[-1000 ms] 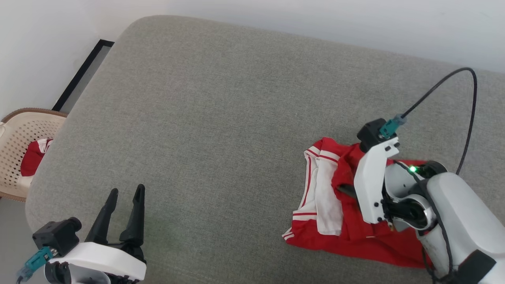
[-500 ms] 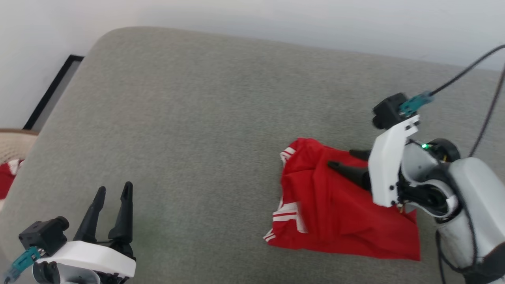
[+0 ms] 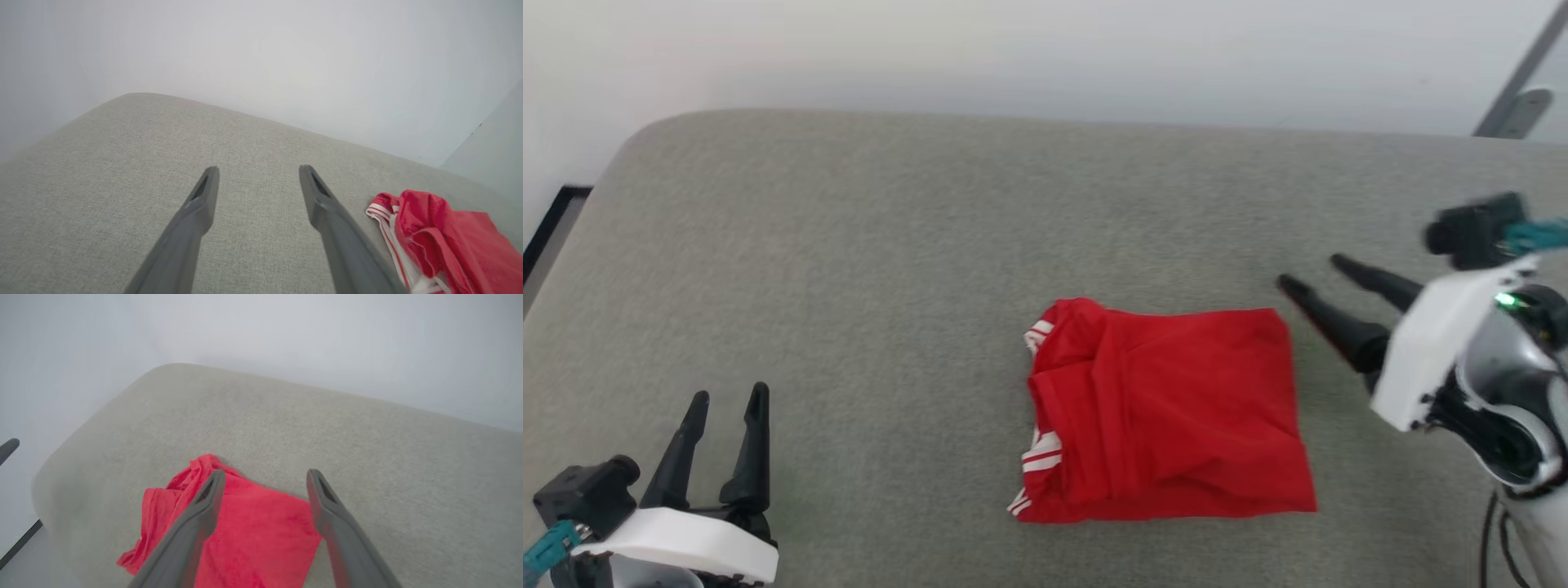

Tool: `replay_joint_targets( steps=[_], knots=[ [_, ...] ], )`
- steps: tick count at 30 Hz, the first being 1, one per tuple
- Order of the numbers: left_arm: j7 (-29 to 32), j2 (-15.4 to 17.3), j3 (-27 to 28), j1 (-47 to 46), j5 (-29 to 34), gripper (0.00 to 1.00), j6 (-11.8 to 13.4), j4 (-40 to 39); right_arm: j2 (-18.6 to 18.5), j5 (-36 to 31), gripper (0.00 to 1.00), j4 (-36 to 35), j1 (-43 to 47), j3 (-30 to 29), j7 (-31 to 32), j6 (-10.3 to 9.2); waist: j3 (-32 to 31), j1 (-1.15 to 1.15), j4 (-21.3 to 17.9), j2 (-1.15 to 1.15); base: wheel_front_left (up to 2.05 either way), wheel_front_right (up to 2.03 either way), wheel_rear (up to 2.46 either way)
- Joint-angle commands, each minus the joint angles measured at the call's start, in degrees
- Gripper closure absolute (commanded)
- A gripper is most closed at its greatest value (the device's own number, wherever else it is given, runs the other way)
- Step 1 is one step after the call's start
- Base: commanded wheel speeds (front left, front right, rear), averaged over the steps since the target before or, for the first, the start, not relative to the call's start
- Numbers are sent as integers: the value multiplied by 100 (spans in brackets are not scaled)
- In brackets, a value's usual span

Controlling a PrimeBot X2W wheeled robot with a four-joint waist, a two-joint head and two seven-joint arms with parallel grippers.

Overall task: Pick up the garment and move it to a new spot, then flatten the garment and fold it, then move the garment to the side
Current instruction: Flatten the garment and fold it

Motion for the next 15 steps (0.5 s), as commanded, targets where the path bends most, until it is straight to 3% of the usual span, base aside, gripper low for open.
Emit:
replay_joint_targets(
  steps=[1, 15],
  knots=[
    [-25, 14, 45, 55, 39, 0, 24, -34, -10, -19, 0, 3, 149, -83, -197, -3, -121, 0, -149, 0, 0, 0, 0],
    [-26, -42, 470, 554, 728, 0, -142, -171, -305, -531, 0, 254, 1384, -468, -2844, -3, -611, 0, -547, 0, 0, 0, 0]
  ],
)
